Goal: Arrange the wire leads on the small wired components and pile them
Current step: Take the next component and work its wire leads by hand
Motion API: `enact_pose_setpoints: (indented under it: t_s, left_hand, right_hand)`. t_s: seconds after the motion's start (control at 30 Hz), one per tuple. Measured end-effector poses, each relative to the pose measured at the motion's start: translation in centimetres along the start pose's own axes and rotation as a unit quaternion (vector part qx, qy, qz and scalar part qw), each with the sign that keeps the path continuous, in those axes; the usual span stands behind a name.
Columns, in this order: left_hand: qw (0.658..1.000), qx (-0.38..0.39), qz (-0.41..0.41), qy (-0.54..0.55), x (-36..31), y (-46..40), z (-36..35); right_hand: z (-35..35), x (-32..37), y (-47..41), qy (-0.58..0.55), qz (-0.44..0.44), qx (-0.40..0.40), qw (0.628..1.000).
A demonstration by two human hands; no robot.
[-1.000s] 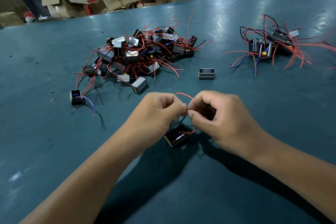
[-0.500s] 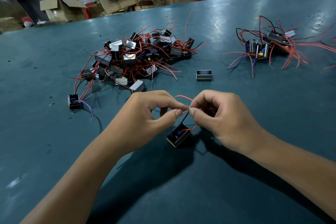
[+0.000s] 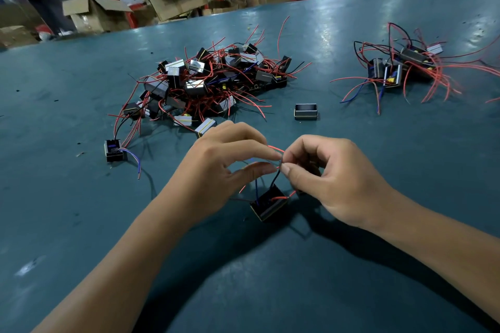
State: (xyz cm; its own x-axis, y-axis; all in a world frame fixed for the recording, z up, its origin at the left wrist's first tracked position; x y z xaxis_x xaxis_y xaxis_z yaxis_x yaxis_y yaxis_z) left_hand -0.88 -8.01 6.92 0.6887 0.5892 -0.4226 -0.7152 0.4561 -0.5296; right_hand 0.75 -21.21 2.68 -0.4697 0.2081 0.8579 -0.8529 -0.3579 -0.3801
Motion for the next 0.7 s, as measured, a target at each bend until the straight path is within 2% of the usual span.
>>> enact_pose_setpoints:
  t_s: [0.13,0.37,0.7]
  left_hand:
    - [0.998,-0.015,-0.042,-0.041,-0.2,0.1,0.2]
    - [0.987,0.011,-0.111,-0.114,-1.4,0.3,0.2]
    - [0.977,0.050,-0.123,-0.166,-2.0,0.2,-0.7]
  right_hand:
    - [-0.5,0.2,0.1,-0.034,0.004,0.022,0.999]
    - [-1.0,0.2,0.3,-0.053,0.006,0.055,0.997]
    - [-0.9,0.5,0.3,-0.033,0.015,0.062,0.997]
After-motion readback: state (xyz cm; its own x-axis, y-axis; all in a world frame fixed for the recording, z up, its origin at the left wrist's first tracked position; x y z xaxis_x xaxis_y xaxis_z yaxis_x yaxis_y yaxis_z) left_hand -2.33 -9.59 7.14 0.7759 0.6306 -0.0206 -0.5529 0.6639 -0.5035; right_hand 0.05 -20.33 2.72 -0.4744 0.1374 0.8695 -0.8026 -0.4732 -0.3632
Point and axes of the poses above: each hand's wrist, its own y-axis away from the middle knuckle, its own z-axis out of the back of the hand, x = y × z, the point moved 9 cm from there along -y, towards the middle knuckle, and after that the axes turned 4 degrees about z, right-handed, at the moved point
